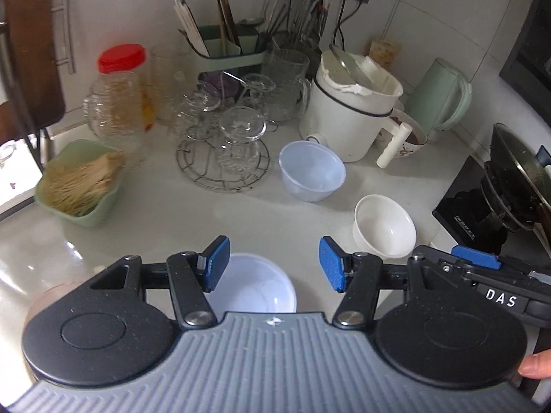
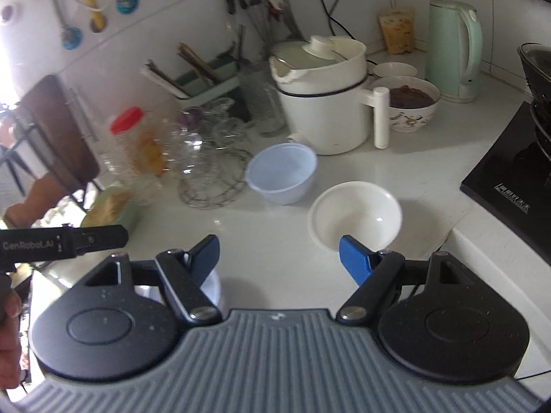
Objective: Organize plates and bowls
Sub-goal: 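Move both open tools to the second light blue bowl by the rice cooker, then close both tools on the second light blue bowl rim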
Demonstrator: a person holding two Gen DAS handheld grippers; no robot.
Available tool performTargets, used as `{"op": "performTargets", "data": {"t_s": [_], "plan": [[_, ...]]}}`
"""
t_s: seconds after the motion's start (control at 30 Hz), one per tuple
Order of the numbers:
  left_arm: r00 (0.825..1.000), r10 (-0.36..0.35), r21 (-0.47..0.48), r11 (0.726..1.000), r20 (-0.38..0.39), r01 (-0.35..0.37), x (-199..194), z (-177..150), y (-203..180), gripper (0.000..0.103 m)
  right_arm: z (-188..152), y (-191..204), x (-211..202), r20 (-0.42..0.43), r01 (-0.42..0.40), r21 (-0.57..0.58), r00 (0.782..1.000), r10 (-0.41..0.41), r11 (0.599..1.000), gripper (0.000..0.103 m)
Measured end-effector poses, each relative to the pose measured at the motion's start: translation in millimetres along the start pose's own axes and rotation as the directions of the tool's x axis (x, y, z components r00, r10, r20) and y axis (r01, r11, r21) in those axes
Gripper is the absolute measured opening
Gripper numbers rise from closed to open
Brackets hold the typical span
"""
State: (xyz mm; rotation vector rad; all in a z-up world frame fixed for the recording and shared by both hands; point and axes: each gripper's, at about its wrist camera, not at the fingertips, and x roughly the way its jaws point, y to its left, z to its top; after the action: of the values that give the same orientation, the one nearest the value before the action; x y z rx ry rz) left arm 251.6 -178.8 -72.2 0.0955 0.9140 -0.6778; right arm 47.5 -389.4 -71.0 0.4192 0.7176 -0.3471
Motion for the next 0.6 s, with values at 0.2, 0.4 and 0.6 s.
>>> {"op": "performTargets", "data": {"t_s": [0.2, 0.4, 0.6], "plan": [[0.999, -0.002, -0.006, 1.000, -0.048, 0.002, 51.3, 29.1, -13.2, 0.063, 24.4, -24.9, 36.0, -0.050, 0.004, 0.018, 0.999, -0.003, 1.000, 0.078], [0.997, 0.000, -0.012, 1.000, -0.083, -0.001, 104.1, 53.4, -23.4, 0.063, 49.5, -39.5, 74.0, -0.077, -0.015, -0.004, 0.997, 0.015, 1.000, 0.078], [0.993, -0.013, -0.038, 0.999, -0.115, 0.008, 149.7, 66.0, -28.3, 0.063, 67.1, -47.8, 109.4, -0.111, -0.004, -0.002, 0.994, 0.004, 1.000, 0.078]]}}
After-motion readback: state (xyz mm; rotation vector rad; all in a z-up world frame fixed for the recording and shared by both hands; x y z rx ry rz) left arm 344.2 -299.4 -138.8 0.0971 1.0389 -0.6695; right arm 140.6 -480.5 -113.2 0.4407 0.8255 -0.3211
